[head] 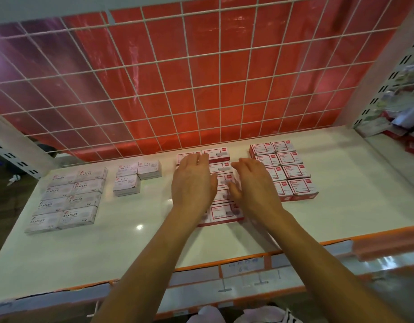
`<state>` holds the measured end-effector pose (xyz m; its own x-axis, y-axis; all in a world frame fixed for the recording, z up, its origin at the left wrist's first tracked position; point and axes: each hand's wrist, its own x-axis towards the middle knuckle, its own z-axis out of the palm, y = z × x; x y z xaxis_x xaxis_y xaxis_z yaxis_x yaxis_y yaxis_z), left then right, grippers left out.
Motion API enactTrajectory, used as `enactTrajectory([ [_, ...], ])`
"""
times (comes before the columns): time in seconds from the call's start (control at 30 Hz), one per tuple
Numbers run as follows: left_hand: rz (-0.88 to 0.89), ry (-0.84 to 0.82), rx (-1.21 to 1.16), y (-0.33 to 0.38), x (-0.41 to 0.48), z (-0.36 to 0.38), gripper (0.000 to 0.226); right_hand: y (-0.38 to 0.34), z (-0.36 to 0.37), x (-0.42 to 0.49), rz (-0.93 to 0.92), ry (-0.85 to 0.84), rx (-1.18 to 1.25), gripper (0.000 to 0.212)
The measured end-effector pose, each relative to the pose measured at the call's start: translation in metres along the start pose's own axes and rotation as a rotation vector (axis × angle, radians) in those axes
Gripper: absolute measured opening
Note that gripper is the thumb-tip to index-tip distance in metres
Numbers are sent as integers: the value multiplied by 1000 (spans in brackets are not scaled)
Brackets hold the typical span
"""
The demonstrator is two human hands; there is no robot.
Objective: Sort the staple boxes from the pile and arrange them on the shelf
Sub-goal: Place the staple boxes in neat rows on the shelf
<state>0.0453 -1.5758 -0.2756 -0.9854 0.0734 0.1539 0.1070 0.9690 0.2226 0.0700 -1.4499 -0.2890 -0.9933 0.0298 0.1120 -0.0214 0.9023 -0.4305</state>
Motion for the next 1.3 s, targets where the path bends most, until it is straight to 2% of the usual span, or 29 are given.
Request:
enactTrajectory([
  [0.2, 192, -51, 10, 47, 4, 8, 54, 37, -16, -3, 69, 53, -40, 51],
  [0.37, 358, -81, 20, 104, 11, 20, 57, 88, -36, -13, 113, 170, -14, 45],
  [0.7, 528, -116, 1, 239, 19, 57, 56, 207, -92, -27, 255, 216, -70, 48],
  [0.83, 590, -139, 0, 291, 22, 73, 53, 256, -113, -29, 324, 187, -97, 48],
  [1.1, 608, -228, 39, 377, 39, 109, 38, 340, -136, -33, 523, 264, -136, 42],
  [1.3, 568, -232, 3, 423, 59, 140, 47, 392, -149, -26, 697, 288, -211, 43],
])
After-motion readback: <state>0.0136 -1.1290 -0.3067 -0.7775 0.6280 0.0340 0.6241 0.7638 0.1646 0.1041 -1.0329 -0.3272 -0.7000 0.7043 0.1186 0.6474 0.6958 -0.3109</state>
